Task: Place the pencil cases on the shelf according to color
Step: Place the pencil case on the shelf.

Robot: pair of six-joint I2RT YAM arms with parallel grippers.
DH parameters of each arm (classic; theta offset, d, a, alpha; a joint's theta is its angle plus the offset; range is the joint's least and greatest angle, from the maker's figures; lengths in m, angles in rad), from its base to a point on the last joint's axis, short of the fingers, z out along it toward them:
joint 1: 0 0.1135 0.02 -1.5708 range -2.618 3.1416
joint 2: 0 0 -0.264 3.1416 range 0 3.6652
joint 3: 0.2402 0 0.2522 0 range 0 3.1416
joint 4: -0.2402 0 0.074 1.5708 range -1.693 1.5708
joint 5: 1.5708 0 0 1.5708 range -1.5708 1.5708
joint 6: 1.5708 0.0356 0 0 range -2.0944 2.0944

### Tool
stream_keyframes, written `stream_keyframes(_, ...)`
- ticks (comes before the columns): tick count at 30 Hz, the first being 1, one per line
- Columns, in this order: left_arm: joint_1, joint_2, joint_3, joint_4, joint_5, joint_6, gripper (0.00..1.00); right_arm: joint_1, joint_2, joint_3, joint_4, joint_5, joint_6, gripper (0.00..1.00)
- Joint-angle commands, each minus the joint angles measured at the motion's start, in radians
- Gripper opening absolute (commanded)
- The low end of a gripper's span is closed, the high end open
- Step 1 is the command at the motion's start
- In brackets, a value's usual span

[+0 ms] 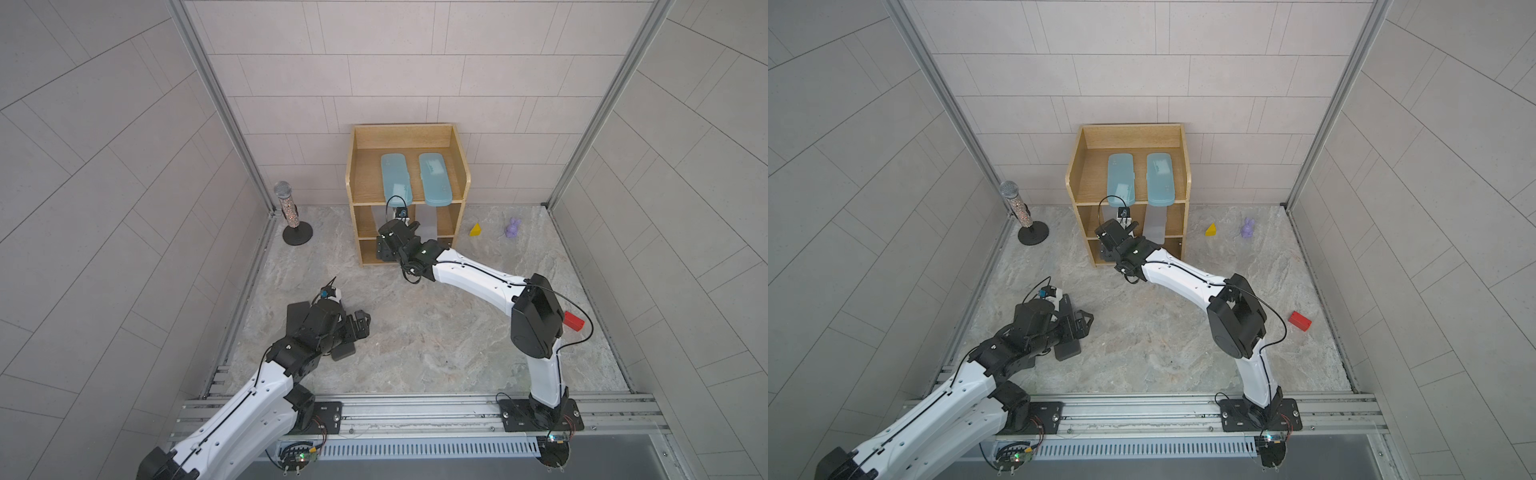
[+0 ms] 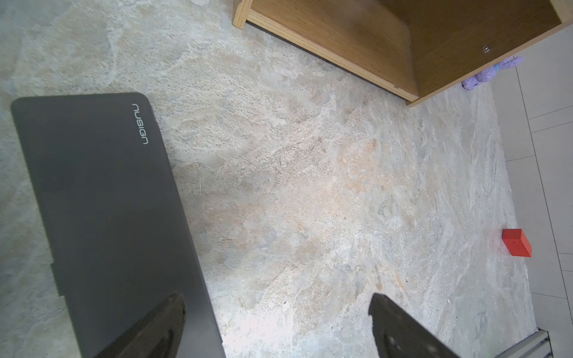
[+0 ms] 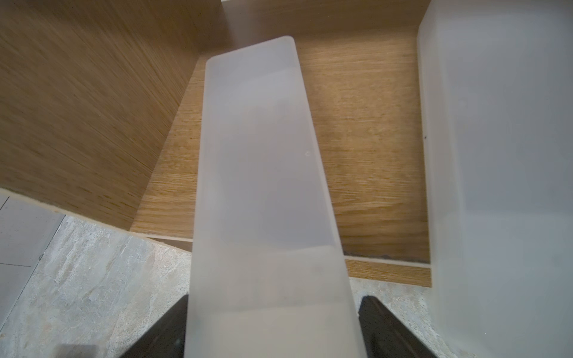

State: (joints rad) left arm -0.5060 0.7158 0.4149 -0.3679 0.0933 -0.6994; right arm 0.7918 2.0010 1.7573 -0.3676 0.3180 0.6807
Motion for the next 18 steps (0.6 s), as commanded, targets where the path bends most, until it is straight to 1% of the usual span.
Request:
stream_keyframes(1, 0.005, -0.014, -0.003, -0.011, 0.000, -0.004, 1.00, -0.006, -0.034, 0.010, -0.020, -0.010, -0.017, 0.88)
stream_keyframes(8, 0.006, -0.026, 0.006, -0.033, 0.004, -0.008, 1.00, -0.007, -0.111, -0.035, -0.037, -0.116, -0.059, 0.95)
stream_keyframes(13, 0.005, -0.054, -0.007, -0.027, -0.008, -0.020, 1.00, -0.005, -0.161, -0.105, -0.030, -0.143, -0.061, 1.00)
stream_keyframes(14, 0.005, -0.063, -0.010, -0.027, -0.015, -0.049, 1.00, -0.004, -0.169, -0.115, -0.029, -0.147, -0.062, 1.00)
stream_keyframes(18, 0.004, -0.113, -0.038, -0.012, -0.033, -0.082, 1.00, 0.013, -0.215, -0.166, -0.015, -0.146, -0.069, 1.00)
